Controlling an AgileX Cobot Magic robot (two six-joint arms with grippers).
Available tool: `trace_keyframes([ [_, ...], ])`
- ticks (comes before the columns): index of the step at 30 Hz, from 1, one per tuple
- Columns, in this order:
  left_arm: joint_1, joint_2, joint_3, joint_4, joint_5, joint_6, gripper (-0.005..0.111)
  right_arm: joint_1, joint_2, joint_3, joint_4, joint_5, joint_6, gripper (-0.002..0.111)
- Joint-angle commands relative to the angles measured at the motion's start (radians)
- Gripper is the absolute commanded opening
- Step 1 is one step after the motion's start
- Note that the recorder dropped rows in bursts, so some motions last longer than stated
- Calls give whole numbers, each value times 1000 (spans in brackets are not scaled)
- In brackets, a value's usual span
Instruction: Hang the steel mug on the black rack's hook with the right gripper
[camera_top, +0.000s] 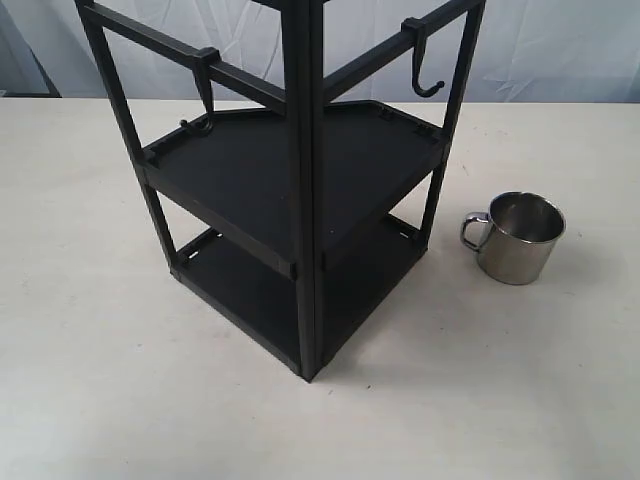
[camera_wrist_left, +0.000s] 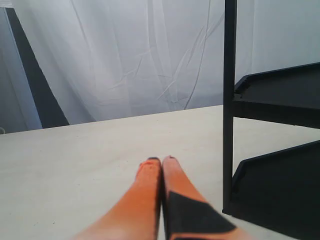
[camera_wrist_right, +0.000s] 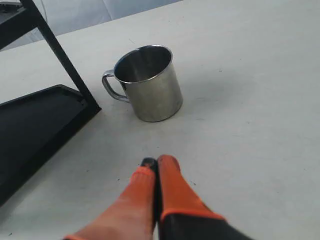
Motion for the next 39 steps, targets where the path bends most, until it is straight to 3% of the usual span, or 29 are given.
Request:
trace_keyframes([
  [1,-5,-5,0,1,-5,-2,2,-4,-7,4,-8,-10,-7,0],
  [6,-5,-5,0,1,-5,-2,2,-4,-7,4,109,-81,-5,0],
  [10,-5,-5,0,1,-5,-2,2,-4,-7,4,554,-198,-5,0],
  [13,-5,-5,0,1,-5,-2,2,-4,-7,4,783,-318,-6,0],
  [21,-5,-5,0,1,-5,-2,2,-4,-7,4,776,-670,-8,0],
  [24,-5,-5,0,1,-5,-2,2,-4,-7,4,781,-667,-8,0],
  [27,-5,-5,0,1,-5,-2,2,-1,-7,0,907,-673,57,0],
  [33,-5,-5,0,1,-5,-2,2,-1,103,-142,406,-544,-119,0],
  [39,-5,-5,0,1,-5,-2,2,-1,567,-374,127,-378,-119,0],
])
